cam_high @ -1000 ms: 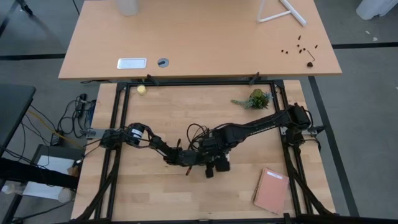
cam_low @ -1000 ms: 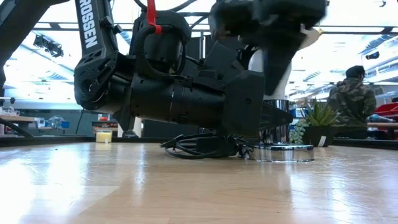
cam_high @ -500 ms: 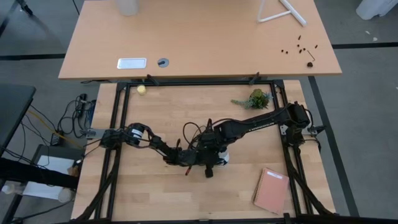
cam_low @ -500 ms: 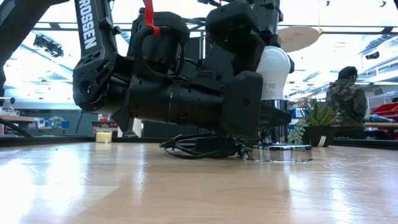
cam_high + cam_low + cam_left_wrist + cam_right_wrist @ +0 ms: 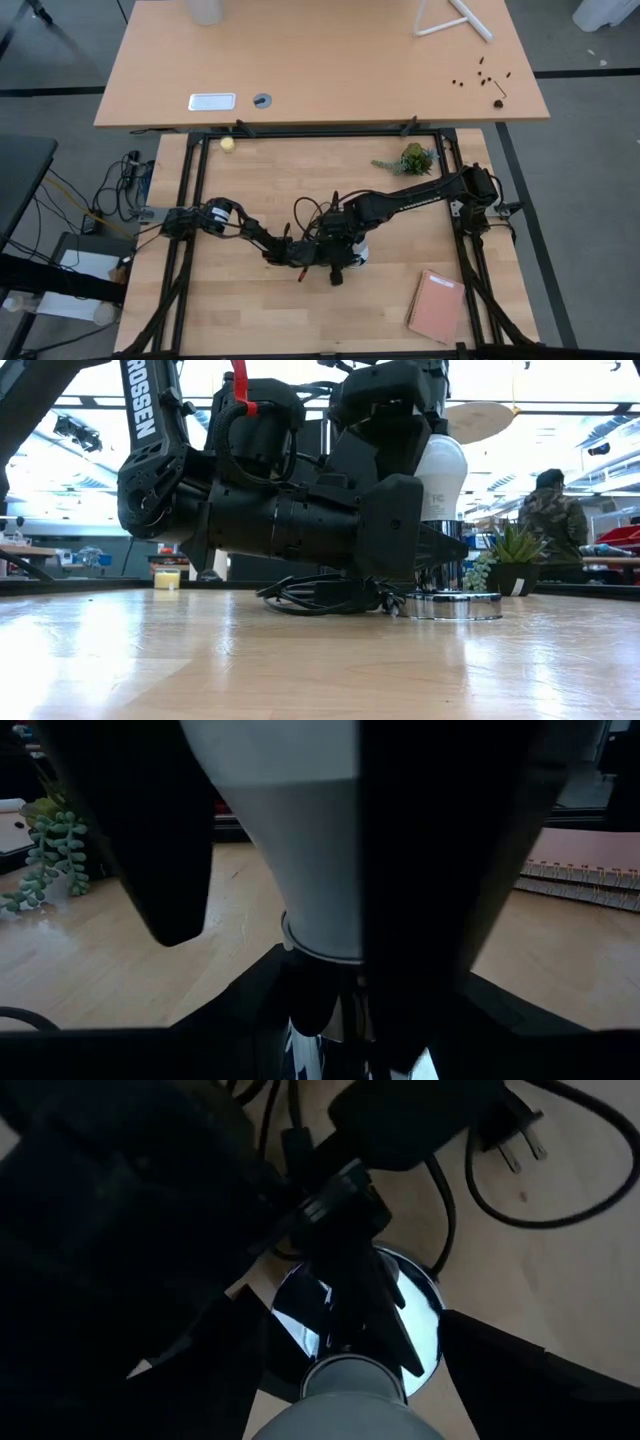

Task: Screw lightbulb
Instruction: Insert the light bulb into the lamp

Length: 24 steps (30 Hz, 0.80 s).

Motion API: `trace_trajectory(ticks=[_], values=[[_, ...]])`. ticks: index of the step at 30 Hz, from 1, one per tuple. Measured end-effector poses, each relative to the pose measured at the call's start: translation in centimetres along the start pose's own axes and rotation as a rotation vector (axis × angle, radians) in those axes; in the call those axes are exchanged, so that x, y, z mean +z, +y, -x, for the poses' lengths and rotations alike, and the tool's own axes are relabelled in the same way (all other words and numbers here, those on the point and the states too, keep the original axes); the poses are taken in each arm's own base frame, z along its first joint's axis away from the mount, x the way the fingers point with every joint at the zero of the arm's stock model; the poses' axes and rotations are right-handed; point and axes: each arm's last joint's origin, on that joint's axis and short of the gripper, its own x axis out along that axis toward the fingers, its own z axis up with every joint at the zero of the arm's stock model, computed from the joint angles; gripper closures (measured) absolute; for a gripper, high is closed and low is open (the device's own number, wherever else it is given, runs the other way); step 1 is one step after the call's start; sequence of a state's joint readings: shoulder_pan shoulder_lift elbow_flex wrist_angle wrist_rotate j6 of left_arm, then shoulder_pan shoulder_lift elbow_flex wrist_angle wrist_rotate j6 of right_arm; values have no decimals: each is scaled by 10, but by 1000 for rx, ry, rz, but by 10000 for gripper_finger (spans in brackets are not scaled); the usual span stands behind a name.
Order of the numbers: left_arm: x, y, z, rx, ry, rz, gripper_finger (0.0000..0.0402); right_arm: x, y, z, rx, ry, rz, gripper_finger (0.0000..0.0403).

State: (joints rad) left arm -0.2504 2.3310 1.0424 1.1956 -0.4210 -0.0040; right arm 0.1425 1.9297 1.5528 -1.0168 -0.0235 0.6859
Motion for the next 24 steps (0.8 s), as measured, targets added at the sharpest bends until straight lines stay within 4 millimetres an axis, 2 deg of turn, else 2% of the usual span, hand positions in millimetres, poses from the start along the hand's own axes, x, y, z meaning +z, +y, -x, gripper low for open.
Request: trace_trajectory(ticks=[7, 15, 21, 24], values=[[0, 0, 0, 0, 0, -1, 217, 0, 1, 0, 25, 18, 127, 62], [0, 0, 0, -1, 0, 0, 217, 2, 2, 2, 69, 21, 549, 17], [0, 0, 0, -4, 1, 0, 217, -1, 3, 2, 76, 25, 902, 14], [0, 0, 0, -4, 1, 2, 217, -2, 4, 2, 77, 25, 1019, 16]])
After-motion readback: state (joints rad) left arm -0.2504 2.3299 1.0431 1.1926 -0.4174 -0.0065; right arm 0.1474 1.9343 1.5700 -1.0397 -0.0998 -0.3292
